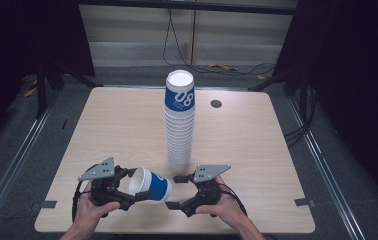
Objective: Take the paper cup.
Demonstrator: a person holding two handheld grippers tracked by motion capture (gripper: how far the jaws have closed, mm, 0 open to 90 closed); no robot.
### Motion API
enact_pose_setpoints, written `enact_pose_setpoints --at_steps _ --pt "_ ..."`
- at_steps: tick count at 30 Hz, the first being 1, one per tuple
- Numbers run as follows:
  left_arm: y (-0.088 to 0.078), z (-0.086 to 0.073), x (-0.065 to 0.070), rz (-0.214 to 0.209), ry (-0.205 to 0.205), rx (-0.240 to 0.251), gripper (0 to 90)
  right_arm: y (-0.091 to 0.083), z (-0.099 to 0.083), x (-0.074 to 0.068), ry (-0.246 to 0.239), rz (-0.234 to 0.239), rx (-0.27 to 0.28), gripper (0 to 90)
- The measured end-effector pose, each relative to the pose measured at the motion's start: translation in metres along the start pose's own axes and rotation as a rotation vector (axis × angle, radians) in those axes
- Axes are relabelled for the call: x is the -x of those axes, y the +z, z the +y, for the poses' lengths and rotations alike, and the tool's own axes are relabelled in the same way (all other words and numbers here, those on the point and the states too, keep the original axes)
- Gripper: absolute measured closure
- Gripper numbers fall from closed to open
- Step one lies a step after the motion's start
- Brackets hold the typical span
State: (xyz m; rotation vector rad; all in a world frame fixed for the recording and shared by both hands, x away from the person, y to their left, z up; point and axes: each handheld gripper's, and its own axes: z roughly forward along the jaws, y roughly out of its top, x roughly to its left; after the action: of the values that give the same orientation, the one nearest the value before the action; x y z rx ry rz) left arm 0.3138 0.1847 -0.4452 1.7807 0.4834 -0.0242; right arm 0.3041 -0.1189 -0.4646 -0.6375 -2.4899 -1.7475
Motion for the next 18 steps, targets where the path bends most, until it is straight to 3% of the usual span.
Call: enact_pose_setpoints --at_steps 3,8,15,17,18 --pt "-0.003 0.001 -0.005 0.028 -0.023 -0.010 16.8 -0.005 0.000 0.000 0.004 -0.029 0.013 13.6" --pt "-0.005 0.003 -0.008 0.055 -0.021 -0.028 16.8 -0.011 0.000 0.002 0.014 -0.072 0.033 13.6" --pt "-0.008 0.010 -0.018 0.137 0.011 -0.073 16.9 -0.027 0.000 0.005 0.001 -0.165 0.034 13.7" --pt "-0.008 0.012 -0.020 0.140 0.015 -0.075 16.5 -0.031 -0.001 0.005 -0.006 -0.184 0.032 14.3" --pt "-0.008 0.015 -0.023 0.176 0.029 -0.094 16.4 -0.032 -0.001 0.005 -0.009 -0.193 0.028 14.5"
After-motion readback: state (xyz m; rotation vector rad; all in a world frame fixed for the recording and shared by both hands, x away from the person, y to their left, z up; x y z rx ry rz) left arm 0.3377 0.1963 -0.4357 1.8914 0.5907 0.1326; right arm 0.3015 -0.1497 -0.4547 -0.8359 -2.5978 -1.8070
